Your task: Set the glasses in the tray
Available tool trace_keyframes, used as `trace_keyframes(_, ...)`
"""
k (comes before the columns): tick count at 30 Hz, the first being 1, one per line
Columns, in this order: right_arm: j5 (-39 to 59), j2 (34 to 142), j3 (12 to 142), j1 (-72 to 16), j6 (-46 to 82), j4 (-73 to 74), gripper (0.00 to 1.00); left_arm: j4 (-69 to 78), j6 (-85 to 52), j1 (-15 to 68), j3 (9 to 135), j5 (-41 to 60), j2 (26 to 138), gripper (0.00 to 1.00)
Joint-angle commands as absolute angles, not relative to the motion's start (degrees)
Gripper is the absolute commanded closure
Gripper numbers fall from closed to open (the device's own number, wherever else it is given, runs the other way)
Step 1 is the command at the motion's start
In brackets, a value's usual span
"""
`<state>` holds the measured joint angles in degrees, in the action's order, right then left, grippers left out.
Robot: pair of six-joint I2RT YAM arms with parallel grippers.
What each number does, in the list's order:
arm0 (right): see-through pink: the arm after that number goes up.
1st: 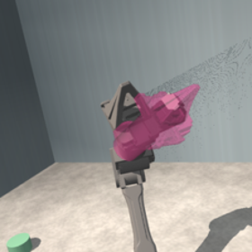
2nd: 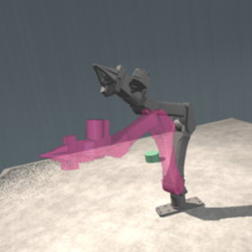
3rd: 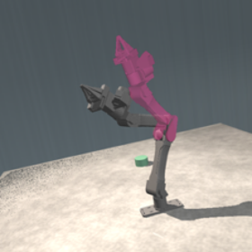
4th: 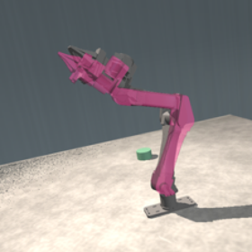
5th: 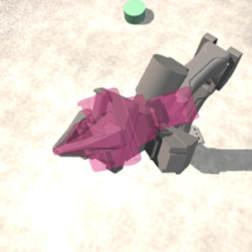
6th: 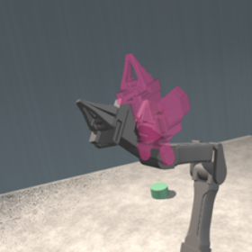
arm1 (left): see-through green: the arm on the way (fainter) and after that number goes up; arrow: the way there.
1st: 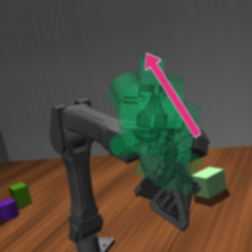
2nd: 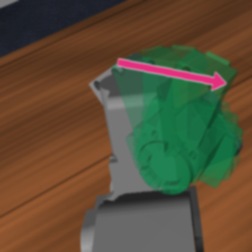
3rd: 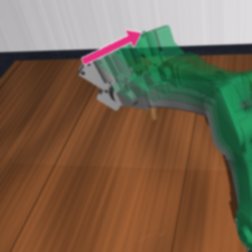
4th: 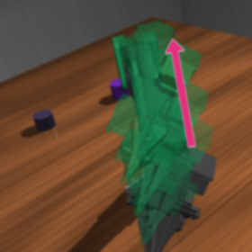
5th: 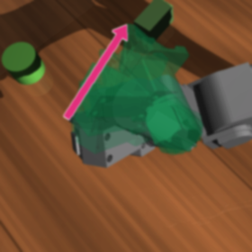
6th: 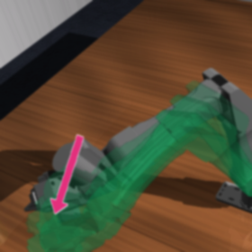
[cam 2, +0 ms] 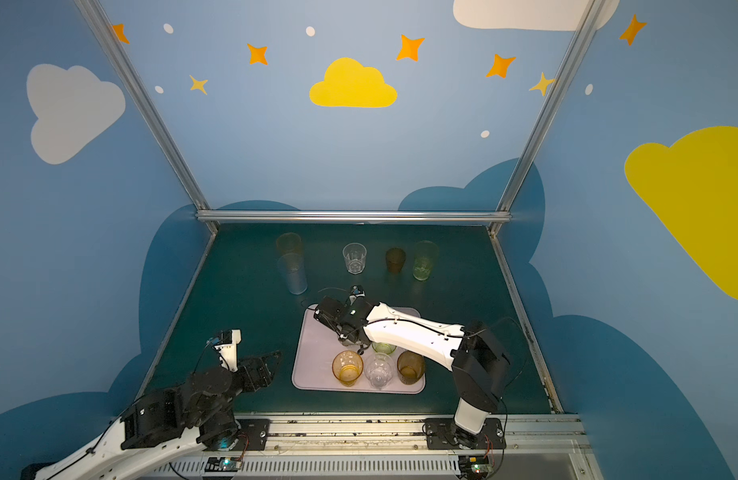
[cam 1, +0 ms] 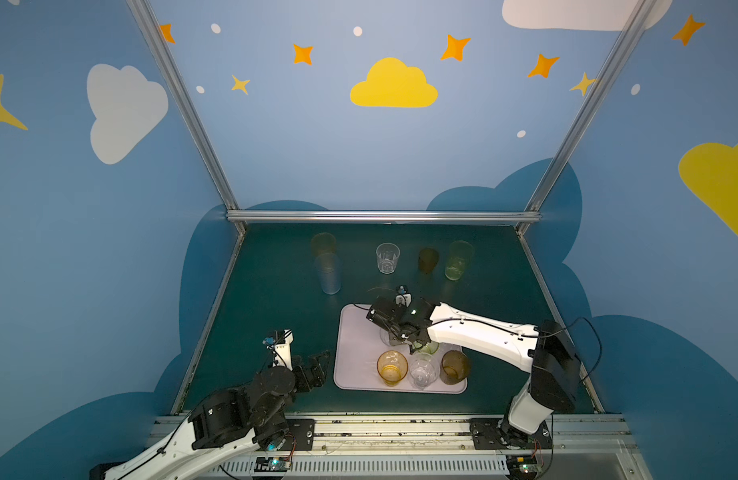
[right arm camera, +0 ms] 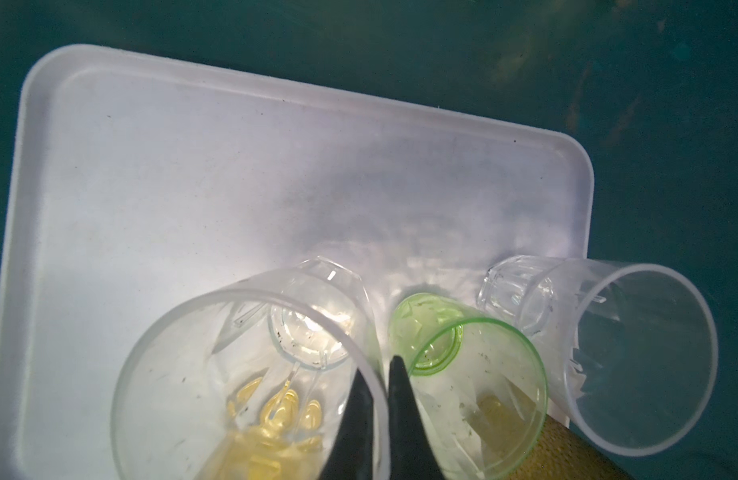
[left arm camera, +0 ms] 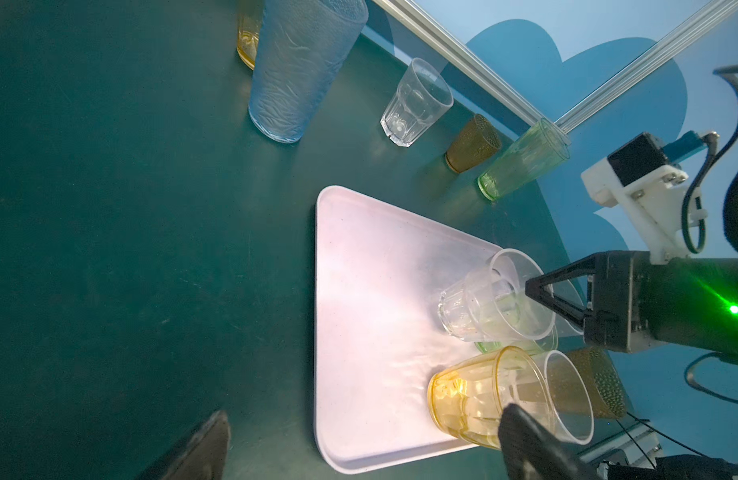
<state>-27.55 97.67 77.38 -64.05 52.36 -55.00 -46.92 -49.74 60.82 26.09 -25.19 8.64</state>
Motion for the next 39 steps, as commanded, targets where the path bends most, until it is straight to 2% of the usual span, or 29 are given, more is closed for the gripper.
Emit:
trace_keyframes(1, -29.02, 95.11, 76.43, -64.77, 54.05, -54.94, 1.0, -46.42, -48.7, 60.92, 26.31, -26.54, 8.61, 0.0)
trace_keyframes(21, -29.09, 95.32, 75.51, -65.66, 55.98, -55.41, 0.99, -46.63, -49.19, 60.82, 26.46, -26.1, 8.61, 0.0)
trace_keyframes(22, -29.09, 95.43, 75.5, -65.73, 55.99, -55.55, 0.94, -46.63, -49.18, 60.82, 26.46, -26.12, 8.61, 0.0)
trace_keyframes(26, -29.22, 95.12, 75.61, -65.97, 56.07, -55.46, 0.88, -46.85, -49.27, 60.88, 26.46, -26.13, 8.61, 0.0)
trace_keyframes(31, -29.62, 94.49, 75.91, -66.01, 55.9, -55.63, 0.75, -46.96, -49.41, 60.82, 26.37, -26.28, 8.61, 0.0)
trace_keyframes(35, -29.88, 94.14, 75.77, -66.08, 56.01, -55.72, 0.72, -46.59, -49.38, 60.75, 26.29, -26.52, 8.78, 0.0)
trace_keyframes(39, -30.08, 92.53, 76.11, -66.17, 55.06, -55.55, 0.59, -46.08, -49.15, 60.82, 26.46, -26.79, 9.67, 0.0)
